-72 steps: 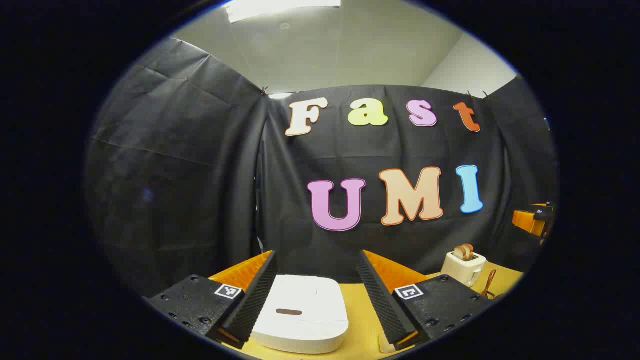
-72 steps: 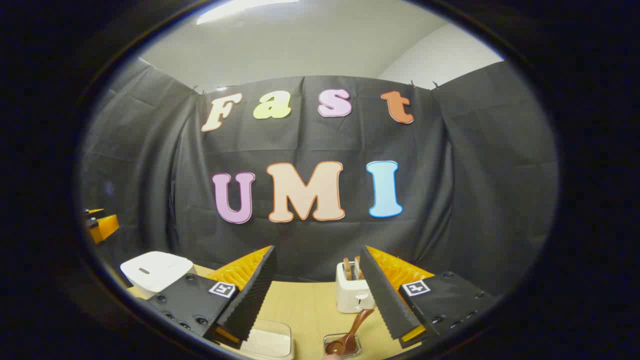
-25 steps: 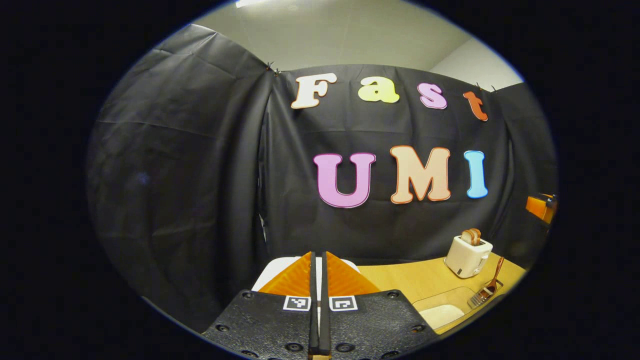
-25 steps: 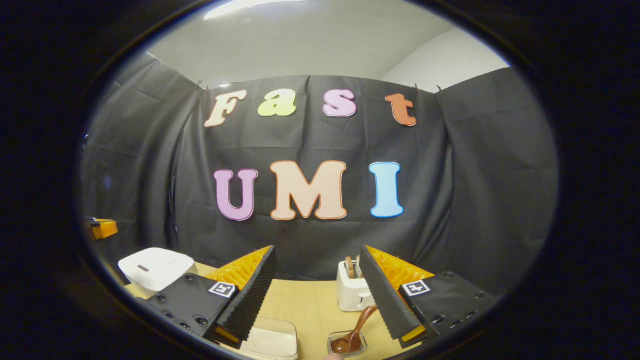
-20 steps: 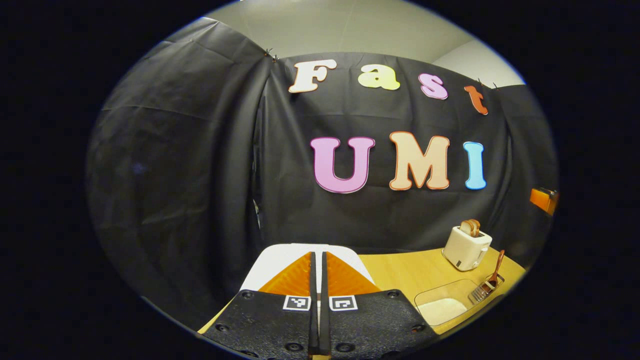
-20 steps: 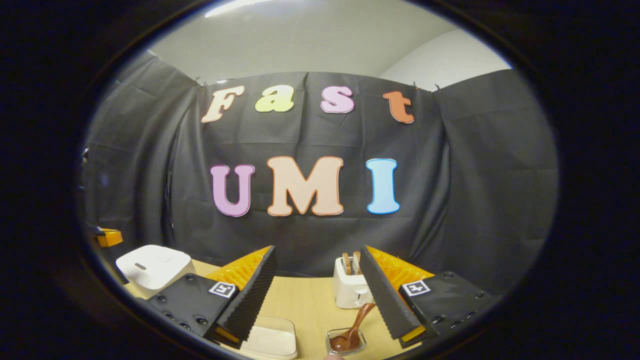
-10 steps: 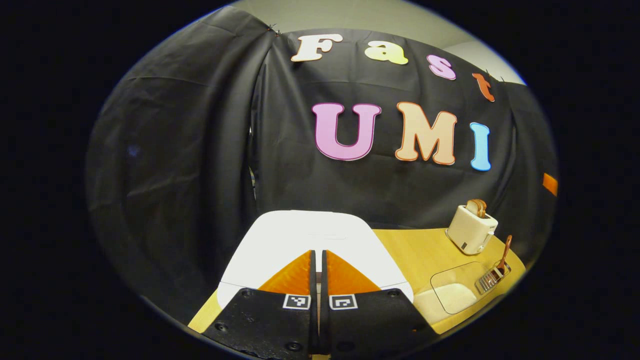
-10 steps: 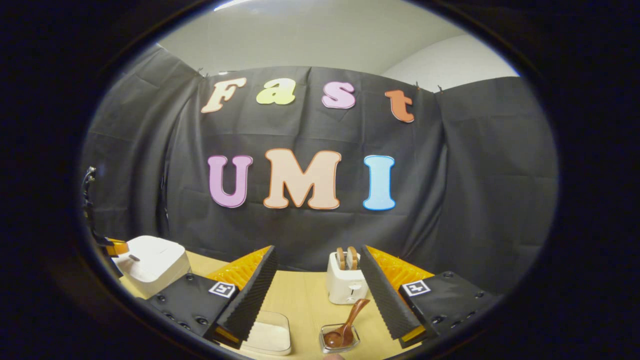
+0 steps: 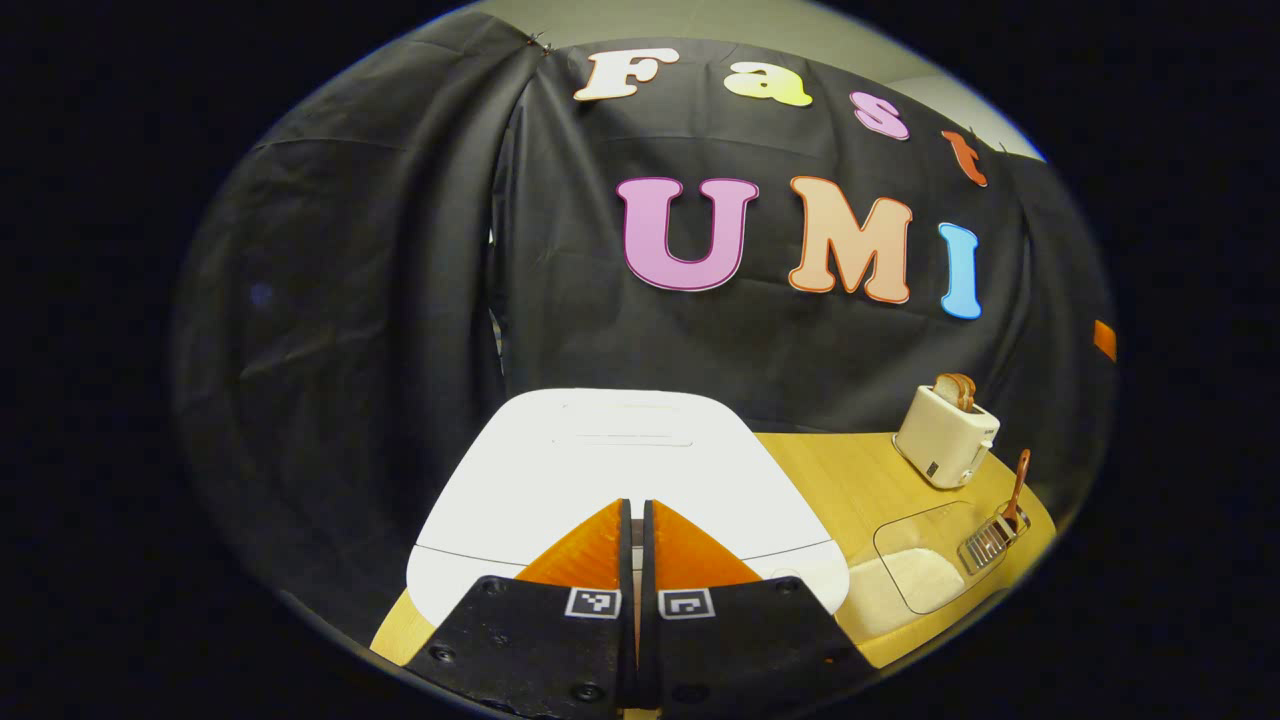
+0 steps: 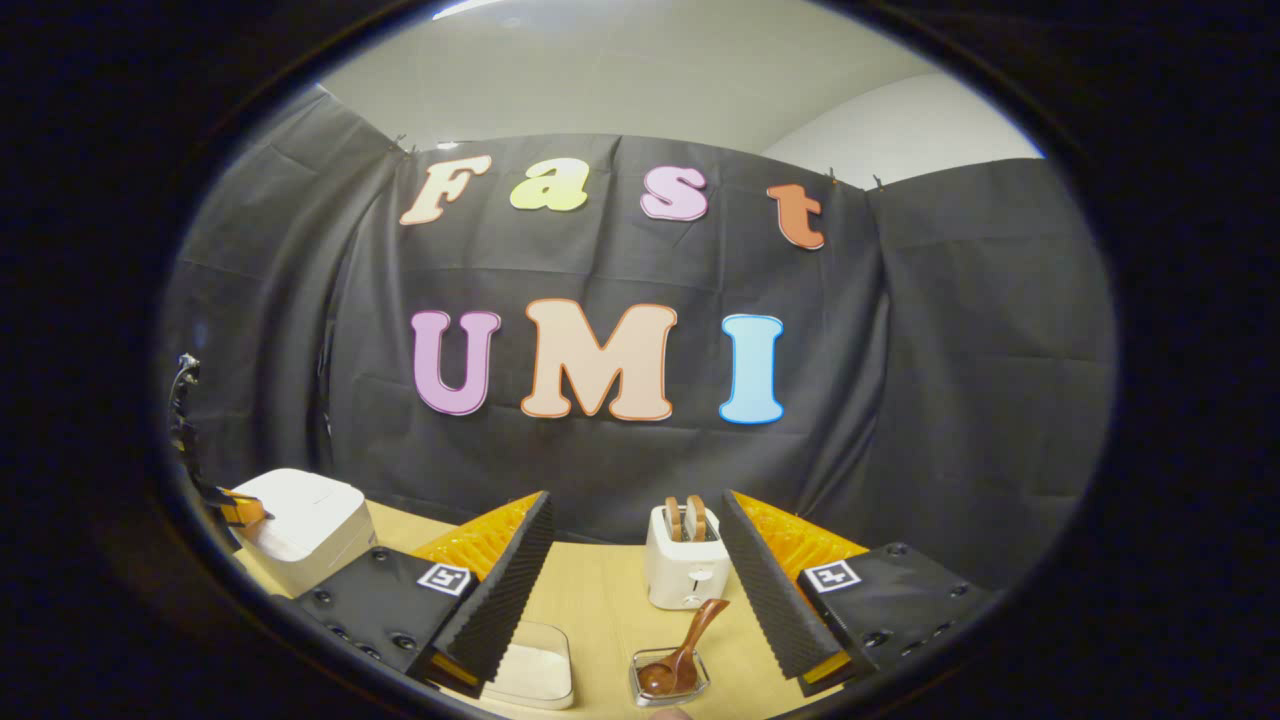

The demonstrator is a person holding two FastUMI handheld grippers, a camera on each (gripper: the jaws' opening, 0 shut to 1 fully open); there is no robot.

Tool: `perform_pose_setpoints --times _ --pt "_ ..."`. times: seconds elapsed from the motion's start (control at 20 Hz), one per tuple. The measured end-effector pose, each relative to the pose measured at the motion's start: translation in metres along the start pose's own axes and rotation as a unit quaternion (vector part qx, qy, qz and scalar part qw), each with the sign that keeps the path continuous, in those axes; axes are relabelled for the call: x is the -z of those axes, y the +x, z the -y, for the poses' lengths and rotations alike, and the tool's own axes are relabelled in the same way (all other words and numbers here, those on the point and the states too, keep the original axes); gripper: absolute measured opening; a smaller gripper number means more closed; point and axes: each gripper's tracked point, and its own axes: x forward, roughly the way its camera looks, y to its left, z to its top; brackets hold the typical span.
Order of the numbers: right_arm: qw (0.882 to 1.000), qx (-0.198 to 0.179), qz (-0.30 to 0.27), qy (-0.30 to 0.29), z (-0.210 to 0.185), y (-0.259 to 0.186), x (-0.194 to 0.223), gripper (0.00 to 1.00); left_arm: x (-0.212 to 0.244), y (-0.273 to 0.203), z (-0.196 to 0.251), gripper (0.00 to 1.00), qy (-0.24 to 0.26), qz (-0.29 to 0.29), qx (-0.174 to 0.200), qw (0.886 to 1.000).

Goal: Close the left gripper, press the button to open the rice cooker; take a wooden spoon from the chopstick holder with the right hand, scoop a spoonful of rice and pour it into the rice cooker, then put the wooden spoon back into the chopstick holder.

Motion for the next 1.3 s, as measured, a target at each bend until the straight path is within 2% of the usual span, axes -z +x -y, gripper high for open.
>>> perform_pose_setpoints --times 0.1,0.3,0.55,0.8,0.9,0.95,1.0,1.05,1.1,1.15,1.3 --pt "1.000 -0.001 -0.001 0.001 0.000 -0.001 0.000 1.00 -0.001 0.003 -0.001 0.00 -0.006 0.016 0.001 1.000" --pt "1.000 -0.005 0.003 -0.001 0.001 -0.004 -0.002 1.00 0.003 0.002 -0.001 0.00 -0.023 0.000 0.000 1.000" --pt "1.000 -0.004 0.009 0.003 0.009 -0.006 -0.006 1.00 -0.006 0.004 -0.002 0.00 -0.001 0.014 -0.009 1.000" --pt "1.000 -0.001 0.014 0.011 0.017 -0.005 -0.010 1.00 -0.050 -0.005 0.000 0.00 0.023 0.064 -0.015 0.998" --pt "1.000 0.000 0.016 0.013 0.021 -0.004 -0.010 1.00 -0.065 -0.007 0.008 0.15 0.022 0.079 -0.005 0.997" --pt "1.000 -0.001 0.017 0.015 0.021 -0.003 -0.010 1.00 -0.069 -0.007 0.013 0.30 0.026 0.084 -0.001 0.996" --pt "1.000 -0.001 0.017 0.018 0.024 -0.002 -0.010 1.00 -0.075 -0.006 0.019 0.39 0.029 0.092 0.006 0.995" --pt "1.000 -0.001 0.017 0.020 0.025 -0.001 -0.010 1.00 -0.080 -0.007 0.024 0.59 0.036 0.095 0.007 0.995" --pt "1.000 -0.001 0.018 0.021 0.028 -0.001 -0.010 1.00 -0.083 -0.007 0.026 0.70 0.048 0.098 0.003 0.994" --pt "1.000 -0.001 0.018 0.023 0.030 -0.001 -0.010 1.00 -0.090 -0.009 0.023 0.86 0.057 0.106 -0.006 0.993" --pt "0.999 0.001 0.019 0.028 0.038 0.001 -0.009 1.00 -0.110 -0.019 0.021 0.96 0.070 0.131 -0.021 0.989"
